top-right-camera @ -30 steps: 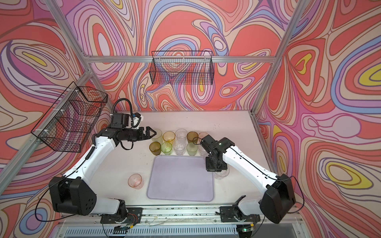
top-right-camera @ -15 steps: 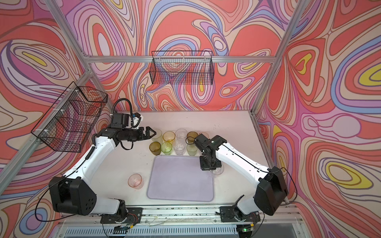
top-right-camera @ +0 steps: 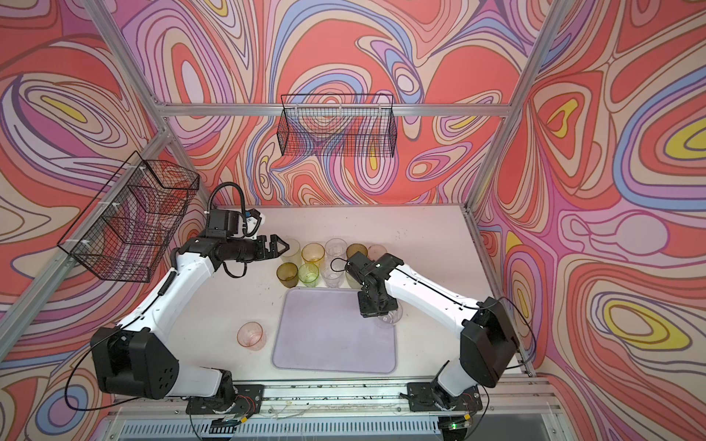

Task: Place the glasses into the tray
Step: Place the glass on the tray.

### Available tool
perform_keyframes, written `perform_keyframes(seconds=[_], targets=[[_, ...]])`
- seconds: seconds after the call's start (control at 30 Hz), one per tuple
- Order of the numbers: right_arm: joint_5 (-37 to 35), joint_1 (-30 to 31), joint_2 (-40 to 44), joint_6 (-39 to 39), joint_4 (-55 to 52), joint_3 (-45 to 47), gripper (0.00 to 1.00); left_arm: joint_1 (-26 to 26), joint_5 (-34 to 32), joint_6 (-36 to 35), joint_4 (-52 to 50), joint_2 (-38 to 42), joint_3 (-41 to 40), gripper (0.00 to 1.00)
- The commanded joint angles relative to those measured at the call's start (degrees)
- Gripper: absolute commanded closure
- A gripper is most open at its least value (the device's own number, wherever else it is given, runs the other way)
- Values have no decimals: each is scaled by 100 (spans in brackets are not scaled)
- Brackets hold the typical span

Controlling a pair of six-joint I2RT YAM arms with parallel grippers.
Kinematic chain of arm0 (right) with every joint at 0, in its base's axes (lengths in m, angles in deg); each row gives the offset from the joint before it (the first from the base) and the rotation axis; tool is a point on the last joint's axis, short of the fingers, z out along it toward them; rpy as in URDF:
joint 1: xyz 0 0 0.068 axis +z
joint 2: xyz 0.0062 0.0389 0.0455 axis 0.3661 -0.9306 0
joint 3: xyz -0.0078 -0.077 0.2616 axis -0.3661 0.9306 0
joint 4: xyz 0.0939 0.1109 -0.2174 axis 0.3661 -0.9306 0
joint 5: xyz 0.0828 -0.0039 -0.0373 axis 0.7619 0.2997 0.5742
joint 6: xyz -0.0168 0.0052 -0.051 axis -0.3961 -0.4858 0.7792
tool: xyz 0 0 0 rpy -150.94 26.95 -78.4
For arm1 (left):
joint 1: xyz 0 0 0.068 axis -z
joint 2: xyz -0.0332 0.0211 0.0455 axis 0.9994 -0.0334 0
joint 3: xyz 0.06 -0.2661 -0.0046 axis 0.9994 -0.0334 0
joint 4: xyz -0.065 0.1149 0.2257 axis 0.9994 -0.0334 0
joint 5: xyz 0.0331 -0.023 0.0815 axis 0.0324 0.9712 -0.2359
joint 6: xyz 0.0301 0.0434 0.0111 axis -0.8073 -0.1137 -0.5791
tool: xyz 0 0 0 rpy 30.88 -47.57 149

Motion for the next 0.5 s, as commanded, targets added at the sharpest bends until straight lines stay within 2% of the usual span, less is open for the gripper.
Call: perform_keyframes(seconds=[0.0, 0.47], targets=[[-28, 56, -102, -56, 171, -30, 100, 24, -28, -39, -177, 22, 83, 5], [-72, 158, -193, -140, 268, 226, 100, 20, -32, -41, -170, 4, 78, 5]])
